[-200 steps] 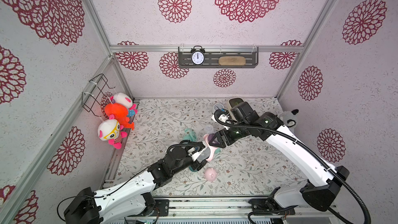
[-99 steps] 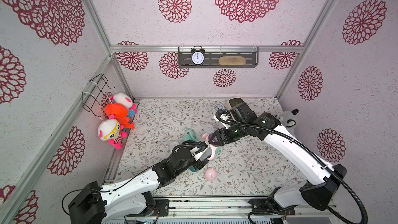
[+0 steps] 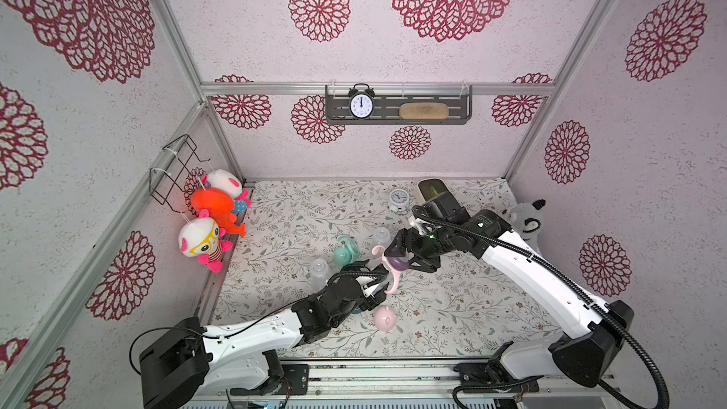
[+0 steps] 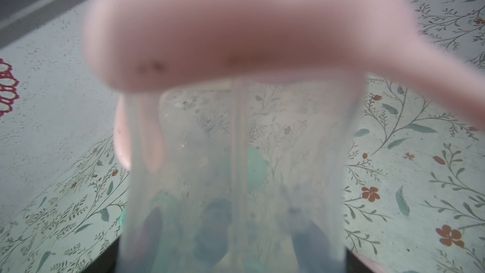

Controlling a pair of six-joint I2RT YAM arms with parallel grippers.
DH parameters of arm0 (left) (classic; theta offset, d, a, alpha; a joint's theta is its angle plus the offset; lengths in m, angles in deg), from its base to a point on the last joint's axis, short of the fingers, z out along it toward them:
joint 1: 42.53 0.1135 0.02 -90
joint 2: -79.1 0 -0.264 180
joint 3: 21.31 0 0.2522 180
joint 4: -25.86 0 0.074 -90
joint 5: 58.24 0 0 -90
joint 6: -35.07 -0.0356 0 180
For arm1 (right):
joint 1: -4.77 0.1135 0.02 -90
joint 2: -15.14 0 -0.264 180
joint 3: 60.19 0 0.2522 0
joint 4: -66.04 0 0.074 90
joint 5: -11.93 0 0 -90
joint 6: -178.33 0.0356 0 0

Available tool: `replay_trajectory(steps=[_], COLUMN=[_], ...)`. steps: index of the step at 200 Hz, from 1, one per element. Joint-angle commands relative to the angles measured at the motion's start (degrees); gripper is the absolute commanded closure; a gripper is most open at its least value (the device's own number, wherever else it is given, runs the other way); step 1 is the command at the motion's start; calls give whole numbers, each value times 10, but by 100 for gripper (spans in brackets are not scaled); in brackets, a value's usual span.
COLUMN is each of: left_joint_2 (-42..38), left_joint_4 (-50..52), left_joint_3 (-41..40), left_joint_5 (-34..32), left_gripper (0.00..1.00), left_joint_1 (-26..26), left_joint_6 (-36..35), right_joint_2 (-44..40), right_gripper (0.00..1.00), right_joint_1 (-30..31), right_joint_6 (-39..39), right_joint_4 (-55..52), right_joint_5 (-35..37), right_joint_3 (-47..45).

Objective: Assemble the baby bottles
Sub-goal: Screw the nipple onto the baby bottle.

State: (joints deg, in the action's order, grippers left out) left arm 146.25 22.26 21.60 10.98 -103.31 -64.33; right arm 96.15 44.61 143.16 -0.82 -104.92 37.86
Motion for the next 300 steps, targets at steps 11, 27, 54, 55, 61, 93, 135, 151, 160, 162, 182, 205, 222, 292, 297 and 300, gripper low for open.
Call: replay_trajectory(steps=[11,27,54,55,61,93,135,151,160,162,182,205,222,292,297,300], left_joint_2=[1,-6,-42,-43,-54,-103,-140,-138,-135,-135,-131,-129,-130,-127,-125,-126], left_joint_4=[-48,-32,3,5,11,39,78,93,99,101,108,117,124,137,138,138], left_joint_3=[17,18,14,14,13,8,14,21,23,23,27,31,36,48,49,49], left_joint_5=[1,20,100,105,130,228,282,295,300,301,309,317,324,341,342,342], left_gripper=[100,100,100,100,100,100,100,100,100,100,100,100,100,100,100,100], left_joint_1=[-8,-6,25,27,38,85,98,98,98,98,99,101,101,104,104,104], left_joint_6=[-16,-17,5,7,14,44,59,63,65,65,69,73,73,73,73,73], right_joint_2=[-6,-15,-35,-36,-41,-52,-59,-56,-53,-53,-49,-44,-43,-38,-37,-36], right_gripper=[9,6,7,7,7,7,10,11,10,10,10,10,10,13,13,13], right_joint_1=[-1,-2,-2,-2,-2,-2,-2,-2,-1,-1,2,10,14,18,18,19], right_joint_6=[-34,-107,-251,-256,-295,-421,-533,-551,-557,-558,-561,-562,-561,-568,-568,-568], right_joint_4=[-25,-45,-82,-83,-83,-93,-85,-85,-85,-84,-79,-72,-59,-43,-42,-42], right_joint_5=[11,26,55,55,52,10,-50,-71,-89,-93,-102,-99,-95,-91,-91,-90], right_joint_3=[61,79,107,107,107,101,100,102,104,104,100,83,70,54,54,54])
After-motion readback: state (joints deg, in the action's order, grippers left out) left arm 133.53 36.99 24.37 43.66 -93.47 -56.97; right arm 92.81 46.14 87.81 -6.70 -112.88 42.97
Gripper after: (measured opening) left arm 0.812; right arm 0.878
